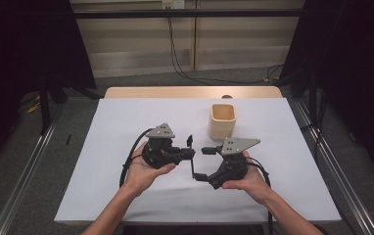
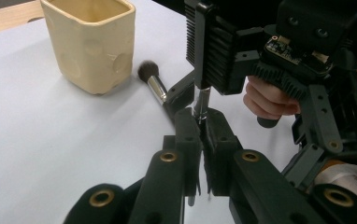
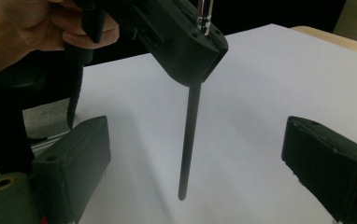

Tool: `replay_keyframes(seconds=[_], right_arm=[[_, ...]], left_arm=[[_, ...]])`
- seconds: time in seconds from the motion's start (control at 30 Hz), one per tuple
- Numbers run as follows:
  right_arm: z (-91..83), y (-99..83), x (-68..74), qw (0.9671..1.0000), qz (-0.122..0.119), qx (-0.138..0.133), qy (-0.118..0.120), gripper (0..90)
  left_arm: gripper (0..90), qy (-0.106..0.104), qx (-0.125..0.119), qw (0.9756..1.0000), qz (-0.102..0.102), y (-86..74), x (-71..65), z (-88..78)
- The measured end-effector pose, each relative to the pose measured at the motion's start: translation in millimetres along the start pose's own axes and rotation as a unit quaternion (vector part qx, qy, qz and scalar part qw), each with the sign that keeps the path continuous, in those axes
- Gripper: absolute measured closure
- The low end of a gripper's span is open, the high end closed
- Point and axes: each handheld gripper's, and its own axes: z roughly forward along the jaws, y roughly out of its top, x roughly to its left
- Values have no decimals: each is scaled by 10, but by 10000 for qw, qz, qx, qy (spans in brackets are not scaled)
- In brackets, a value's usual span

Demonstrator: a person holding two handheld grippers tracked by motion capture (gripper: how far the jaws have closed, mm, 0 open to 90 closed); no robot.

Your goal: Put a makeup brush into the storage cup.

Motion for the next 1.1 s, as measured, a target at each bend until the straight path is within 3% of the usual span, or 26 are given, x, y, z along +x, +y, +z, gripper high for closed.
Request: replay_keyframes(seconds=[0.1, 0.43, 0.6, 1.1], right_arm=[[47, 15, 2, 10000, 14, 19, -15, 117], [85, -13, 4, 9999, 42, -139, 68, 502], [87, -19, -8, 9999, 76, -109, 87, 639], [79, -34, -42, 9994, 213, -105, 237, 858]], left_arm=[[859, -20, -16, 10000, 6, -3, -4, -3], [859, -59, -13, 10000, -24, -21, -3, 24], [859, -27, -24, 10000, -18, -26, -1, 29], [859, -88, -1, 10000, 13, -38, 2, 47]])
